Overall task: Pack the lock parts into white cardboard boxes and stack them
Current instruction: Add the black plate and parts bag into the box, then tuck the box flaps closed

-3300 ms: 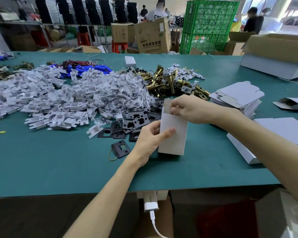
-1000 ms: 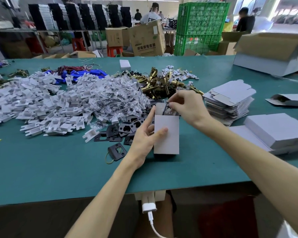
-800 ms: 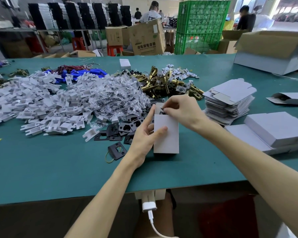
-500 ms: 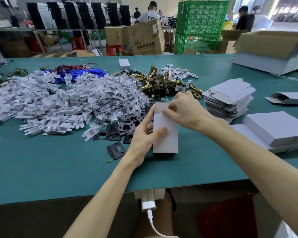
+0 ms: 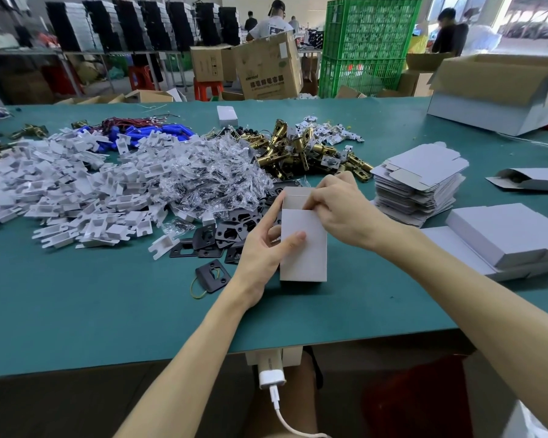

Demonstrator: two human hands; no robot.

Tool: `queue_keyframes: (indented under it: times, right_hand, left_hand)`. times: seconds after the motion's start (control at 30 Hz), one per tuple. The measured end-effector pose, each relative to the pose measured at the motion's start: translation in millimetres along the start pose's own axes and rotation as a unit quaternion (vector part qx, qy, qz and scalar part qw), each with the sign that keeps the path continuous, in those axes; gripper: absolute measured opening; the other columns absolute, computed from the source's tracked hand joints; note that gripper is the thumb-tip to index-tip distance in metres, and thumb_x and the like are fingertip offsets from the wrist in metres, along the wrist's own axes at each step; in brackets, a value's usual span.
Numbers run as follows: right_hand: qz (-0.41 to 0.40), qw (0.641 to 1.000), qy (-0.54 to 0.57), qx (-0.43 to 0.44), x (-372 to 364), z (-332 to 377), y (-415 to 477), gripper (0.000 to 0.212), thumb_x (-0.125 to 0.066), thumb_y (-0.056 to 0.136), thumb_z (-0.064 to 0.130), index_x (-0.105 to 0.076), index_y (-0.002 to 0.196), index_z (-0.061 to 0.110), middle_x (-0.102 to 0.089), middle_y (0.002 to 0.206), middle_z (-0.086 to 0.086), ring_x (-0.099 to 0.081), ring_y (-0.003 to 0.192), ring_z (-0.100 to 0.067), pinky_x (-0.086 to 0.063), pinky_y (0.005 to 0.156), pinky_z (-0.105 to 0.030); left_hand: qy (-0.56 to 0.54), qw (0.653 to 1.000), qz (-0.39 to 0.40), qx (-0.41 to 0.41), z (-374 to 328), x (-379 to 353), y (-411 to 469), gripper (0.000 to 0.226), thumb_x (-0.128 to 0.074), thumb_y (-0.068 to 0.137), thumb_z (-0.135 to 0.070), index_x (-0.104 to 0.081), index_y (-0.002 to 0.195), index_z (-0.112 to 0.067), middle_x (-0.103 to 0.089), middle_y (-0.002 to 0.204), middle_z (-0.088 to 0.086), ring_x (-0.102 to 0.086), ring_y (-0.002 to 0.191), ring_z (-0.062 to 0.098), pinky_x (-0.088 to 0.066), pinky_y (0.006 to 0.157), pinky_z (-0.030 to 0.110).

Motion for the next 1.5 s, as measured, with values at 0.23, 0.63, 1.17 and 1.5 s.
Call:
queue_keyframes:
  times: [0.23, 0.63, 1.17, 1.5]
  right_hand:
    - [-0.038, 0.993, 0.108, -0.012, -1, -11, -6, 0.036, -0.044, 0.102, 0.001, -0.076, 0.113, 0.013, -0.05, 0.125, -0.009, -0.042, 0.126, -0.025, -0.033, 0.111, -0.034]
    - [-0.131, 0.755, 0.631, -0.121, -61, -25, -38, 0.019, -0.063, 0.1, 0.016, -0.074, 0.115, 0.021, -0.076, 0.11, -0.005, -0.068, 0.093, -0.013, -0.058, 0.072, -0.028]
    - [-0.15, 0.755, 0.621, -0.15, -87, -31, -47, 0.019, -0.066, 0.098, 0.017, -0.076, 0.089, 0.004, -0.074, 0.086, -0.012, -0.062, 0.078, -0.026, -0.048, 0.072, -0.041]
    - [-0.152, 0.75, 0.627, -0.147, -87, -33, -49, 0.018, -0.07, 0.096, 0.018, -0.073, 0.096, 0.001, -0.073, 0.09, -0.013, -0.063, 0.081, -0.025, -0.049, 0.075, -0.044]
  left_hand:
    - [-0.006, 1.0, -0.005, -0.003, -2, 1, -1, 0.076, -0.077, 0.091, -0.013, -0.044, 0.156, -0.039, -0.074, 0.119, 0.013, -0.065, 0.104, 0.019, -0.056, 0.1, 0.041]
    - [0.022, 0.999, -0.025, -0.006, -3, 3, -2, 0.056, -0.082, 0.087, -0.018, -0.063, 0.138, -0.029, -0.076, 0.117, 0.012, -0.073, 0.102, 0.025, -0.062, 0.085, 0.04]
    - [0.081, 0.995, -0.063, -0.001, 4, 6, -2, 0.021, -0.064, 0.103, -0.022, -0.081, 0.1, -0.011, -0.076, 0.096, 0.013, -0.065, 0.077, 0.017, -0.051, 0.065, 0.029]
    - [0.109, 0.991, -0.044, -0.062, 0, 7, -2, 0.012, -0.068, 0.099, -0.019, -0.076, 0.106, -0.026, -0.074, 0.104, 0.001, -0.065, 0.091, 0.017, -0.054, 0.076, 0.037]
Point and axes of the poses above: each hand's wrist, its own y-axis towards the middle knuckle, its own x-axis out of the back of the hand, z = x × y, the point moved 4 cm from there along y, towards the middle knuckle
